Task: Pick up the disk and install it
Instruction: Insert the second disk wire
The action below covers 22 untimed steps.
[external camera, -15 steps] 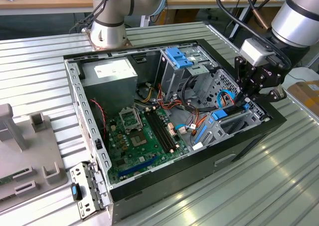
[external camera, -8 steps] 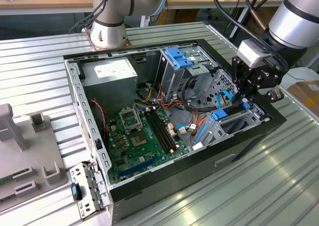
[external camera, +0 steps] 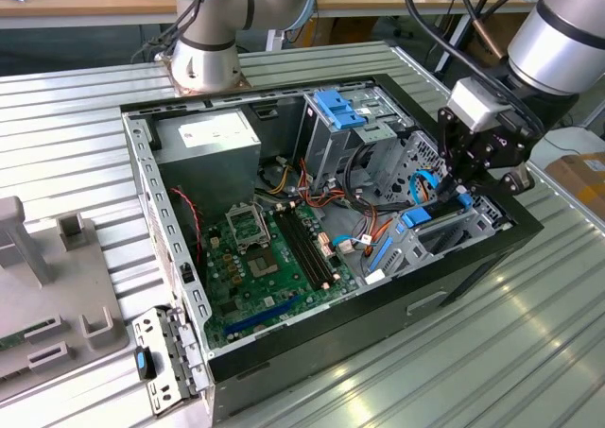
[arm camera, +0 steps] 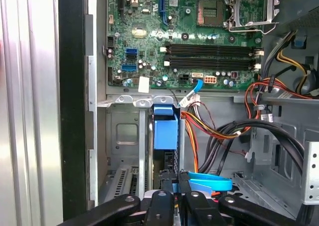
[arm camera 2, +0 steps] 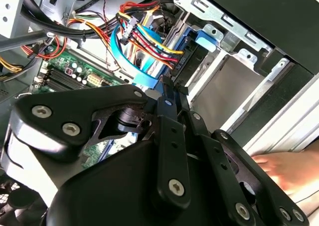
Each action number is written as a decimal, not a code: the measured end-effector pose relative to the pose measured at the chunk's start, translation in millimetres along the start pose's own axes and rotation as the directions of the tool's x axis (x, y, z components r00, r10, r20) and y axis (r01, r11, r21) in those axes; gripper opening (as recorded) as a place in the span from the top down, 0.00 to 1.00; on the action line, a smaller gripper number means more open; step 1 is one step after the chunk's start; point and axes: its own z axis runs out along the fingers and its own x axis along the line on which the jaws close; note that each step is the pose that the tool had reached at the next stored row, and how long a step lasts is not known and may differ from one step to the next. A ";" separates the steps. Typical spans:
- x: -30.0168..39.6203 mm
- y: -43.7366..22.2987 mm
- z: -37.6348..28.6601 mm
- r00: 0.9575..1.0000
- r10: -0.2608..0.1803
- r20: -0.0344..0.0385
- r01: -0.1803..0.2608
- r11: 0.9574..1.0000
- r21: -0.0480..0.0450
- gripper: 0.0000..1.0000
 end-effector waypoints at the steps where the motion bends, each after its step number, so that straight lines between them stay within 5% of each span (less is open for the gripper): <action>1: 0.0 0.1 0.5 1.000 -0.004 0.000 0.004 1.000 0.002 0.84; 7: 0.2 0.8 3.4 1.000 -0.015 0.001 0.015 1.000 0.013 0.84; 19: 0.5 1.2 9.4 1.000 -0.015 0.001 0.015 1.000 0.014 0.84; 22: 1.0 1.5 15.9 1.000 -0.015 0.001 0.015 1.000 0.014 0.84</action>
